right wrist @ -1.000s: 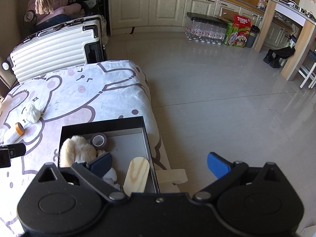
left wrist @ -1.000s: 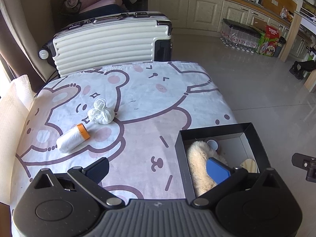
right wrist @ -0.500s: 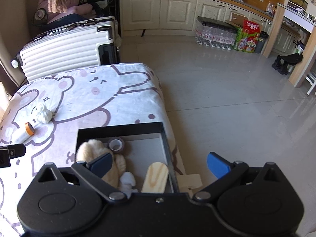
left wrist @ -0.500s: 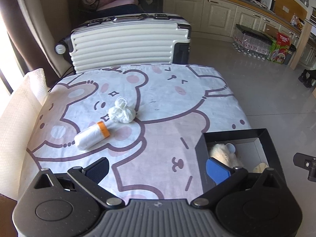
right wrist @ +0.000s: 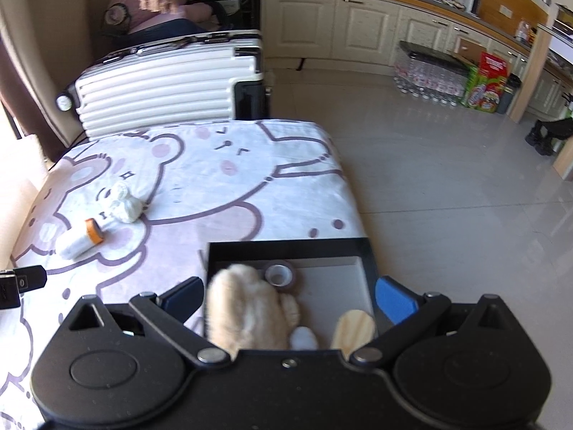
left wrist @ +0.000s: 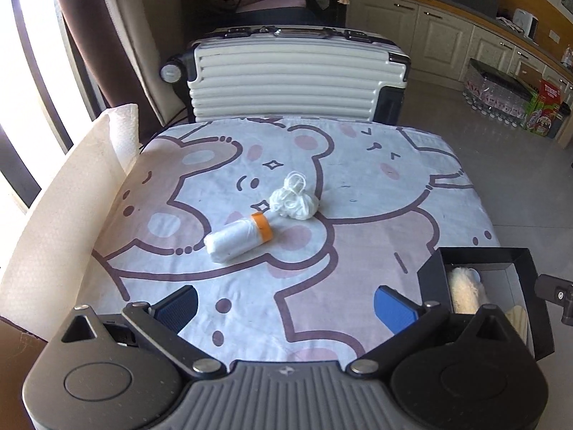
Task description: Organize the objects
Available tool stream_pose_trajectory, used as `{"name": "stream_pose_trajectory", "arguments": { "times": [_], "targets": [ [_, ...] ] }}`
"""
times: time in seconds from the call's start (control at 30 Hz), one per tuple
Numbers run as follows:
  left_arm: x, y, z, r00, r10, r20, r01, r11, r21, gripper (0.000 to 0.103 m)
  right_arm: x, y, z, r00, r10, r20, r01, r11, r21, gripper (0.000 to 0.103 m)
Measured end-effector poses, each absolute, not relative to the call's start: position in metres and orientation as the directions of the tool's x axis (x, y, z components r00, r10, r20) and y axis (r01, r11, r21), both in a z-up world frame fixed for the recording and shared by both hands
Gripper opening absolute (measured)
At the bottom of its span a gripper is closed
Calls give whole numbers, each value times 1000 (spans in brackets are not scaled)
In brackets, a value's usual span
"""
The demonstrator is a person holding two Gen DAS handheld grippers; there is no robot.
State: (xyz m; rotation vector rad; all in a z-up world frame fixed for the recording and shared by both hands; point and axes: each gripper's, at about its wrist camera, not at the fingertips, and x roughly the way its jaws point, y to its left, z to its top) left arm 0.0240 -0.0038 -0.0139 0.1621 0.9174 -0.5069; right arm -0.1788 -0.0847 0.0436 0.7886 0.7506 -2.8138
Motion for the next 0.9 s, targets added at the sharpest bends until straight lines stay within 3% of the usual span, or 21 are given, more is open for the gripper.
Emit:
{"name": "stream_pose_trajectory", "arguments": {
  "times": [0.9],
  "targets": [
    [59,71,-20,556,-262,-788,351,934,-63,103,-170,-161,11,-842,-97,-531,364,-827,-427,103]
  ]
}}
